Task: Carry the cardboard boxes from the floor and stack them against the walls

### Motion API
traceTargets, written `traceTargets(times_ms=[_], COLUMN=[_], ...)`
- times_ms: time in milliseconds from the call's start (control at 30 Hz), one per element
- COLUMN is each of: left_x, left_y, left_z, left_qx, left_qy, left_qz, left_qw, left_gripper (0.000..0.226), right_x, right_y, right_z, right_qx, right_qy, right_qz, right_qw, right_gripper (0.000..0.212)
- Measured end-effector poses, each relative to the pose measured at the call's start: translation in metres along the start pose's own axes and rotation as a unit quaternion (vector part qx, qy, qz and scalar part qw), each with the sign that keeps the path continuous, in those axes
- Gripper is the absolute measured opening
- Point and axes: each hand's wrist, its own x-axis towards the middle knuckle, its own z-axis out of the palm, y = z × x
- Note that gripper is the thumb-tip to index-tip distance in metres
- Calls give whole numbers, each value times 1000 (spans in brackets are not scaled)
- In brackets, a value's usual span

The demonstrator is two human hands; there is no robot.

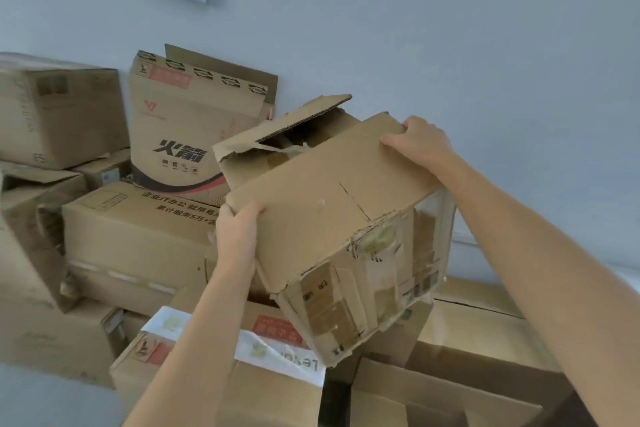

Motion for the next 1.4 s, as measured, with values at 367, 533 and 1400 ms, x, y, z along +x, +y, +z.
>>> traceTargets(times_ms=[367, 533, 1400], left_x=[28, 54, 158], left_y=[-26, -22, -46], left_z=[118, 141, 157], left_qx=[109, 110, 667], left_qy=[40, 55, -204], left_qz=[-34, -46, 219], left_qw=[993, 991, 682], left_gripper=[66, 60, 88], right_x=[28, -28, 67], right_y=[124, 129, 91], right_z=[47, 62, 112], right_qx=[14, 179, -25], right_qy=[-93, 90, -39], right_qz=[113, 188, -16], right_qw=[989, 961, 999], right_gripper=[59, 55, 58])
